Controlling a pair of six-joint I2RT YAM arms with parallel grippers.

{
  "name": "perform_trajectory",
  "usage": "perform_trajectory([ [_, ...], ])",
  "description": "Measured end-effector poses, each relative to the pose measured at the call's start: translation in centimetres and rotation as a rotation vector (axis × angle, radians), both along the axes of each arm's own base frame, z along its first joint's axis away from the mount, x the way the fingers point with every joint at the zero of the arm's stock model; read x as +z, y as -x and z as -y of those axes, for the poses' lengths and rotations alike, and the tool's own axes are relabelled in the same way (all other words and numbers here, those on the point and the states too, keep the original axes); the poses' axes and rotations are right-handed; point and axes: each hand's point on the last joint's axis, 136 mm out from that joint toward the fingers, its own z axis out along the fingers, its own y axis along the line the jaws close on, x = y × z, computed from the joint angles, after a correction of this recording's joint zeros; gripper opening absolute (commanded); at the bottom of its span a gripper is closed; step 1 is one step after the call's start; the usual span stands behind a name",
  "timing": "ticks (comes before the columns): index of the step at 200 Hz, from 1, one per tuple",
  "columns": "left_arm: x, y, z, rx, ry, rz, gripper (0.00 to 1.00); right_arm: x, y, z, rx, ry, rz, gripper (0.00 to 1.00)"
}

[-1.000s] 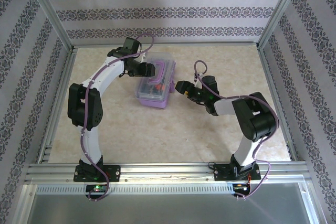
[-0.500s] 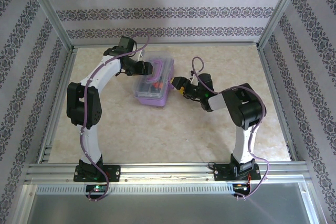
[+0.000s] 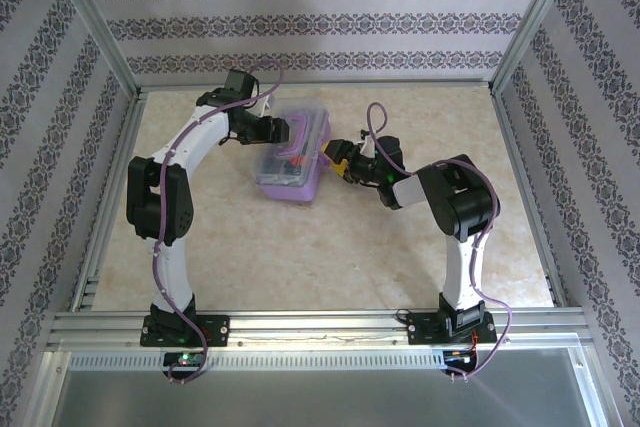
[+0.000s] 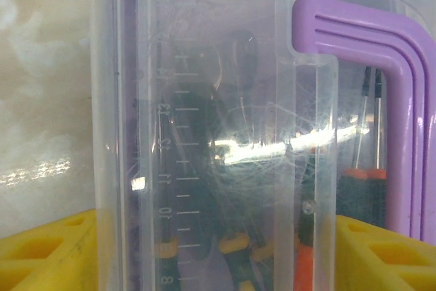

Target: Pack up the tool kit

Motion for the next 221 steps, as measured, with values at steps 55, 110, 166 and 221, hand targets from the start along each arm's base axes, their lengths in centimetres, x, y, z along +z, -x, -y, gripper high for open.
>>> perform_trajectory([
  [55, 0.0, 0.0, -0.1, 0.002, 0.005, -0.001, 0.53, 0.5, 0.2, 0.4, -0.01, -0.016, -0.01, 0.71],
  [110, 0.0, -0.1, -0.3, 0.005, 0.007, -0.001, 0.53, 1.3, 0.2, 1.2, -0.026, -0.018, -0.017, 0.67],
  [166, 0.0, -0.1, -0.3, 0.006, 0.011, -0.003, 0.53, 2.5, 0.4, 1.7, -0.042, -0.009, -0.007, 0.62],
  [221, 0.0, -0.2, -0.4, 0.011, 0.01, -0.003, 0.53, 5.7, 0.3, 0.7, -0.016, -0.037, 0.086, 0.58],
])
